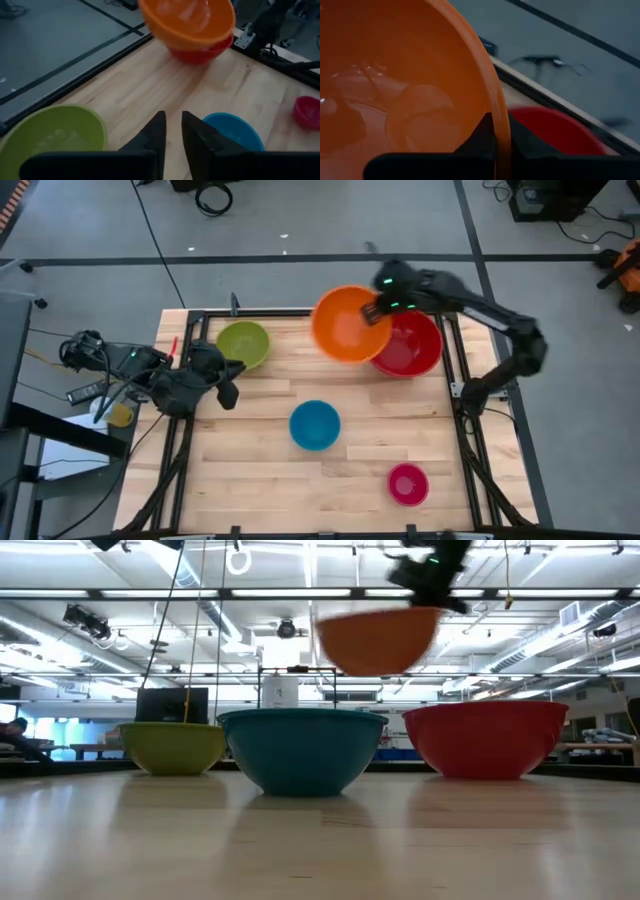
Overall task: Nest bowls inside each other
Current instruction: Stack the orange bowl on top of the red bowl
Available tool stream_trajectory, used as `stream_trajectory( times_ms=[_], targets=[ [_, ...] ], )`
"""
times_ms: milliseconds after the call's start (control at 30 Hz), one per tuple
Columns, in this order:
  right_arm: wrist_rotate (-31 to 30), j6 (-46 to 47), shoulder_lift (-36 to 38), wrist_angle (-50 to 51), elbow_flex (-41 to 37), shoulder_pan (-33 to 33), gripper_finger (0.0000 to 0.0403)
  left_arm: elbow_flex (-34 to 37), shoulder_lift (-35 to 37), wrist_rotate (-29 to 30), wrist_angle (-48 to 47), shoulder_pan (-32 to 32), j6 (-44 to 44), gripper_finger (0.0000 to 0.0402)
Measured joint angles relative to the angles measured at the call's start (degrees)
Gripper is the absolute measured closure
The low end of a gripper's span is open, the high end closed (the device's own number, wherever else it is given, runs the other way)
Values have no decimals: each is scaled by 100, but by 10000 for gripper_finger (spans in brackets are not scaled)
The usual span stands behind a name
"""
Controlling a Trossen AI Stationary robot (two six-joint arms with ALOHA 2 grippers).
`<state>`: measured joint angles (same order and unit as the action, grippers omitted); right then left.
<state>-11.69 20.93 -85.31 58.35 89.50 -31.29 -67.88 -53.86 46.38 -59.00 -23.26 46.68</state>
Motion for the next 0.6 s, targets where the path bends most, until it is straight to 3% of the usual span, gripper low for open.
stream_trajectory(
  times_ms=[200,300,400,600],
  targets=[
    [98,216,1387,-215,-1907,-898,388,4,-239,4,59,163,48,309],
    [-177,371,1915,-482,-2668,-1136,388,4,-415,7,58,398,48,306],
    [-435,472,2205,-661,-3269,-1306,388,4,-603,-33,90,745,47,306],
    [-393,779,2288,-1073,-4148,-1579,378,6,-905,-512,227,1572,-274,305]
  ],
)
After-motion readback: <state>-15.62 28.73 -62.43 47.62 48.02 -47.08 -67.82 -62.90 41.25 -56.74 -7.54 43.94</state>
